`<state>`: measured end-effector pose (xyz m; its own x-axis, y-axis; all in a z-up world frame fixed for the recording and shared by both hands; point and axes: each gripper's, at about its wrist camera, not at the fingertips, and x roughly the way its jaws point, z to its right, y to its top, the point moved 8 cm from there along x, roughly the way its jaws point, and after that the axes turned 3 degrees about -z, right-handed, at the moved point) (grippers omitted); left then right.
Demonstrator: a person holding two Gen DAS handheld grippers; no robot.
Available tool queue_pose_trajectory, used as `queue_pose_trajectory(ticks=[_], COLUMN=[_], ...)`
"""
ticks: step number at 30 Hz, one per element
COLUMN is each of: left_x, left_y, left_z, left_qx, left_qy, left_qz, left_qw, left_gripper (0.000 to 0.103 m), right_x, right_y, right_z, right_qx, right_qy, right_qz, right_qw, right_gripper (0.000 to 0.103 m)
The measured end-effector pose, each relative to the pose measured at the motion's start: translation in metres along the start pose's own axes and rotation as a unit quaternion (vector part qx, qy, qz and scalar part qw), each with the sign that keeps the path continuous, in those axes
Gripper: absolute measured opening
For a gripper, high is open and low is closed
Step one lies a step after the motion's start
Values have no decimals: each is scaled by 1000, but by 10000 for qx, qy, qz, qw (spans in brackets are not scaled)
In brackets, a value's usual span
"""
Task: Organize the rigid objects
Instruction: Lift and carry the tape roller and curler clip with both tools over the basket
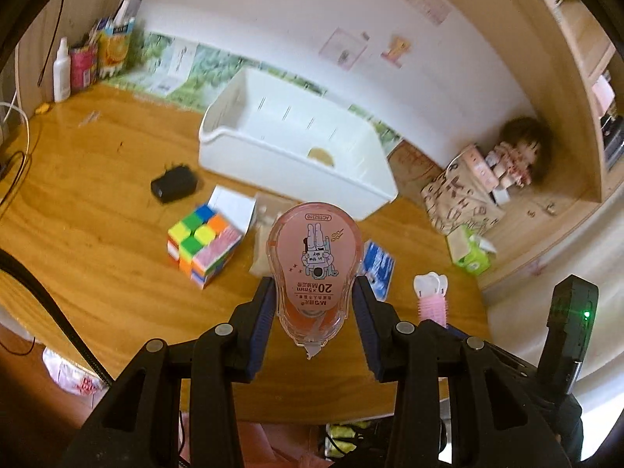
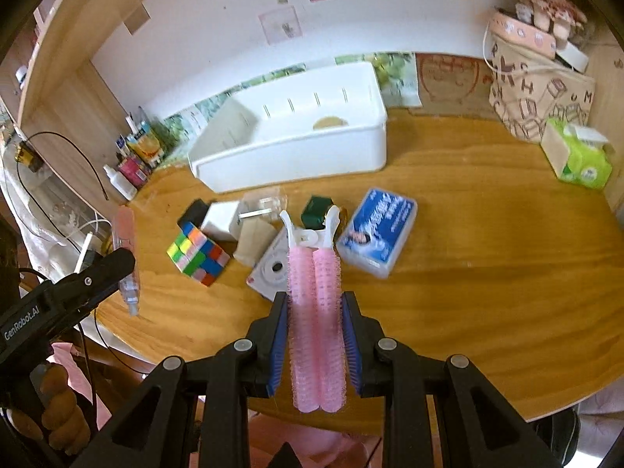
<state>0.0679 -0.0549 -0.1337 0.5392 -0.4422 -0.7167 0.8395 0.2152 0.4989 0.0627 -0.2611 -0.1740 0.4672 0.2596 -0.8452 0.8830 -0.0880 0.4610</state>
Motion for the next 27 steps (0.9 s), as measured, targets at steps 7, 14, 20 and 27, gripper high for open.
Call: queue_pose_trajectory(ticks=[7,14,20,27], left_x=[3,10,15,22], left_y=[19,45,71,111], left_z=[8,9,9,15], left_qx=[50,-52,-53,4], left_qy=[-6,44,132,167], left_qz=[197,330,513,682], left_qw=[9998,9994,9986,9975], left_gripper=[43,43,43,43], right_x=[-9,-13,-11,-1], right_y=[29,65,102,142], right_z=[-4,-4,-5,-3], right_qx=[-187,-287,-397,-479], right_qy=[65,144,164,157], right_qz=[264,479,646,797], right_qw=[9995,9983,9970,9955], right_gripper=[26,26,26,26])
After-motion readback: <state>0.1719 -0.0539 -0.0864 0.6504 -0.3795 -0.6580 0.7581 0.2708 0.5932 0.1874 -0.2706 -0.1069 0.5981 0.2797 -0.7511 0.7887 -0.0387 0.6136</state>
